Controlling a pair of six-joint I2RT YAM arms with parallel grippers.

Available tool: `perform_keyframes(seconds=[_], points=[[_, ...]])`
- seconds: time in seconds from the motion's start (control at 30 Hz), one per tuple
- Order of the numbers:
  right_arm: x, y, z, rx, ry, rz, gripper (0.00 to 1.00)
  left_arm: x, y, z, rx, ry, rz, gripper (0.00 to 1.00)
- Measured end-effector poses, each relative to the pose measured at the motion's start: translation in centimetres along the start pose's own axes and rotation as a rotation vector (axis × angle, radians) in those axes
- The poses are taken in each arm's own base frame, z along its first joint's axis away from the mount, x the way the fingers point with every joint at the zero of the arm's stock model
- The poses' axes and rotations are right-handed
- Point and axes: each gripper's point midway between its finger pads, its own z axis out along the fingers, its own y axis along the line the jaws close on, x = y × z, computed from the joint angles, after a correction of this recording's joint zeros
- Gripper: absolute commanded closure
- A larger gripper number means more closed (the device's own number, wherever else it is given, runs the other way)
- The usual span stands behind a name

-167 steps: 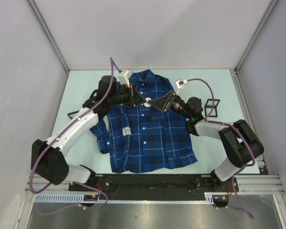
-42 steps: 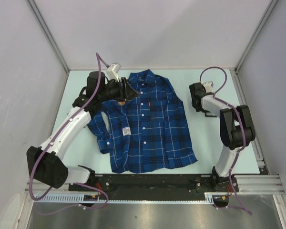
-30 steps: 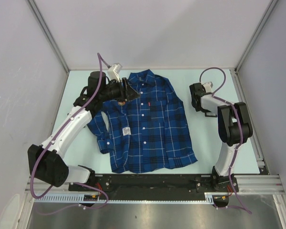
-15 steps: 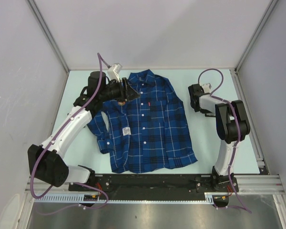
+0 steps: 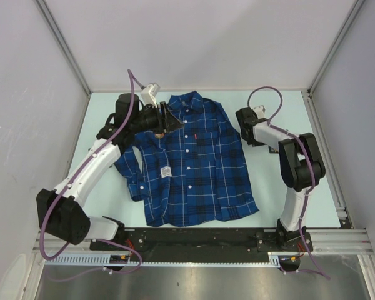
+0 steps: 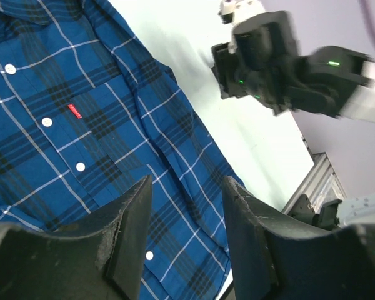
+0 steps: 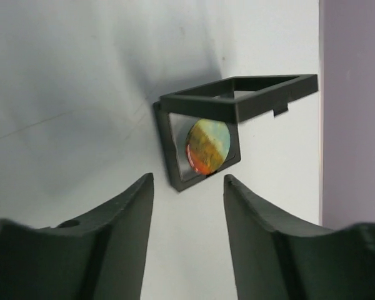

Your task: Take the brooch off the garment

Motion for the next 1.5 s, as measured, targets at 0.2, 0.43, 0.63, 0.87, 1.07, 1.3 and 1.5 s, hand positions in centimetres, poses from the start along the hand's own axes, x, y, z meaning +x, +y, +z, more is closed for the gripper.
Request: perform_keyframes(seconds=[0.2, 0.43, 0.63, 0.87, 1.07, 1.3, 1.5], points=[[-3.8, 1.3, -7.5, -0.145, -0.140, 0.060, 0.40, 0.2, 1.8, 0.7, -0.053, 0.006, -0.020, 0.49], [-10.6, 10.4, -18.2, -0.590, -0.397, 0.210, 0.46, 1.7, 9.9, 2.7, -0.210, 0.064, -0.141, 0.55], [-16.8, 21.8, -23.0, -0.999, -0.437, 0.318, 0.53, 2.5, 18.0, 3.5, -0.393, 0.109, -0.282, 0.59], [-16.6, 32.1, -24.7, -1.309, -0.372, 0.294, 0.58, 3.3, 25.3, 5.1, -0.523, 0.140, -0.402, 0.85], [-14.0, 35.9, -26.1, -1.489, -0.292, 0.275, 0.57, 4.7, 28.6, 6.0, -0.599, 0.171, -0.431, 0.89], [-13.7, 36.7, -26.9, -1.561, -0.263, 0.299, 0.54, 5.1, 29.2, 5.8, -0.629, 0.176, -0.433, 0.91], [-13.0, 37.4, -25.8, -1.544, -0.234, 0.306, 0.54, 7.1, 30.1, 6.3, -0.641, 0.215, -0.455, 0.91]])
